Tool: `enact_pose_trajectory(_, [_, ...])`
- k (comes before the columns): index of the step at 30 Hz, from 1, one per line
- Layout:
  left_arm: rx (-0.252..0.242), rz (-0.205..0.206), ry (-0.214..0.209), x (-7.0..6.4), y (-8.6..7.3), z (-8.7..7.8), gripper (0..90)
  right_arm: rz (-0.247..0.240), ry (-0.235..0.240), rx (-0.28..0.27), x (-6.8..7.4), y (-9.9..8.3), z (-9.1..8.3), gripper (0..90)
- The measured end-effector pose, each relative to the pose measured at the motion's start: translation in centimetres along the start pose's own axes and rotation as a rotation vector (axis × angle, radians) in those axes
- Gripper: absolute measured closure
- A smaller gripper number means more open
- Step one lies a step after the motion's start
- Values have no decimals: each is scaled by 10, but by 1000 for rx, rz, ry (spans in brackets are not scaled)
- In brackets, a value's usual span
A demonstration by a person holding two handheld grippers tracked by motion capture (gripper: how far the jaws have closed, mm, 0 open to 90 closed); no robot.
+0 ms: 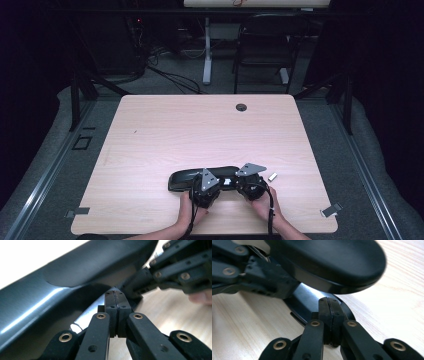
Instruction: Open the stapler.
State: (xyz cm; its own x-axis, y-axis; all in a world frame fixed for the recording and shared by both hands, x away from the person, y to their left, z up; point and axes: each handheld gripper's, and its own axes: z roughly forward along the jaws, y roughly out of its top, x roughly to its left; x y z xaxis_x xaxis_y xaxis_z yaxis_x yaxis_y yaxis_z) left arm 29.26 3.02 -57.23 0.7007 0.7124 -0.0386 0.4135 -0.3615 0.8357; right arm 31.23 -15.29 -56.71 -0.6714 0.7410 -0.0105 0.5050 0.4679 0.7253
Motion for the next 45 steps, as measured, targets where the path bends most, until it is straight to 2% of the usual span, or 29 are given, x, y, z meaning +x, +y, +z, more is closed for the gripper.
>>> enact_pose_trajectory(6, [-27, 9, 39, -2, 1, 2, 900, 6, 6, -26, 0, -3, 1, 900])
enact_pose_trajectory(9, [-27, 21, 35, -2, 1, 3, 900, 7, 9, -34, 0, -3, 2, 900])
enact_pose_trajectory(16, [-57, -3, 25, -4, 0, 5, 900, 8, 17, -33, -1, -3, 2, 900])
enact_pose_trajectory(30, [-66, -26, 43, -5, 0, 4, 900, -9, 3, -24, 2, -1, 2, 900])
enact_pose_trajectory(34, [-64, -19, 41, -5, 0, 4, 900, -7, 0, -27, 2, -2, 2, 900])
enact_pose_trajectory(37, [-83, -18, 50, -8, -1, 2, 900, -4, 3, -23, 2, -1, 2, 900])
enact_pose_trajectory(38, [-76, -5, 53, -8, 0, 2, 900, 0, 4, -24, 2, -2, 2, 900])
enact_pose_trajectory(45, [-87, -26, 66, -10, -1, 5, 900, 7, 6, -30, 2, -2, 3, 900])
